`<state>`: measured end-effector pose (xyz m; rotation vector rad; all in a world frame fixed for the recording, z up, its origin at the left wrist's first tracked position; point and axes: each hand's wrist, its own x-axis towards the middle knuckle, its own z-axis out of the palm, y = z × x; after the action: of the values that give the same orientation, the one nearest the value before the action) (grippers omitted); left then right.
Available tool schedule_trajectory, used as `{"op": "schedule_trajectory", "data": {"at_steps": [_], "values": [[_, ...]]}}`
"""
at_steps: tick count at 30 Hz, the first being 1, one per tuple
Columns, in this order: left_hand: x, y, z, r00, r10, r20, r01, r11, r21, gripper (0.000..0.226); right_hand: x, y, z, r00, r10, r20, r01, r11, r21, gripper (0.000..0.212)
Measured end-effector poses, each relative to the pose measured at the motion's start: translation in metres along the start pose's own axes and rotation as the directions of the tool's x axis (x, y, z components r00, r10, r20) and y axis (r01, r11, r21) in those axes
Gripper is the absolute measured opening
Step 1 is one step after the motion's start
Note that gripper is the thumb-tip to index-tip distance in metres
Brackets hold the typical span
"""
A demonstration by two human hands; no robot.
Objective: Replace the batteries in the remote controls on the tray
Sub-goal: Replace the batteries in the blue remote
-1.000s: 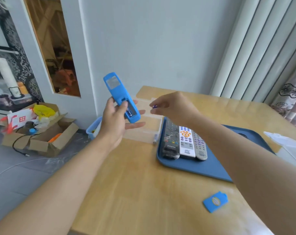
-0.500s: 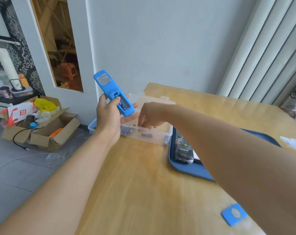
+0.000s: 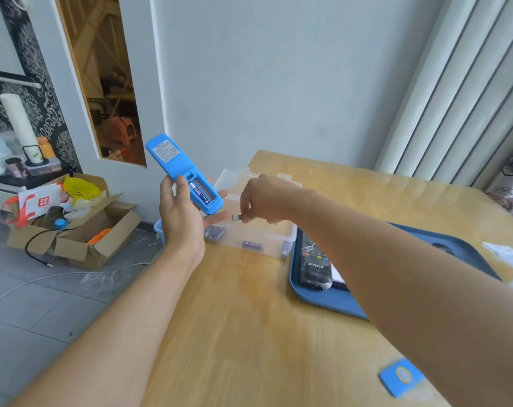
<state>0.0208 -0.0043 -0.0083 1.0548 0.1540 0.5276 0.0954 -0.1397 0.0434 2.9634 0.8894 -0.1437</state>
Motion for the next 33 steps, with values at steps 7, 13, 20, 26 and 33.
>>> {"op": "schedule_trajectory", "data": {"at_steps": [7, 13, 20, 26, 33], "values": [[-0.032, -0.007, 0.043, 0.953, -0.077, 0.293, 0.024, 0.983, 0.180, 0.028, -0.121, 0.050, 0.002, 0.890, 0.192, -0.413, 0.147, 0.736, 0.660, 0.019], [-0.083, -0.036, 0.111, 0.833, -0.212, 0.511, 0.087, 0.962, 0.258, 0.024, -0.193, 0.084, 0.060, 0.752, 0.387, -0.533, 0.280, 0.545, 0.791, 0.029], [-0.112, -0.057, 0.136, 0.756, -0.279, 0.592, 0.198, 0.960, 0.200, 0.025, -0.220, 0.101, 0.071, 0.694, 0.472, -0.543, 0.409, 0.361, 0.838, 0.016], [-0.113, -0.057, 0.126, 0.715, -0.302, 0.631, 0.251, 0.953, 0.172, 0.029, -0.223, 0.092, 0.071, 0.672, 0.465, -0.576, 0.398, 0.430, 0.811, 0.023], [-0.114, -0.058, 0.124, 0.711, -0.297, 0.638, 0.263, 0.953, 0.151, 0.029, -0.221, 0.085, 0.076, 0.618, 0.520, -0.589, 0.388, 0.450, 0.804, 0.017]]}}
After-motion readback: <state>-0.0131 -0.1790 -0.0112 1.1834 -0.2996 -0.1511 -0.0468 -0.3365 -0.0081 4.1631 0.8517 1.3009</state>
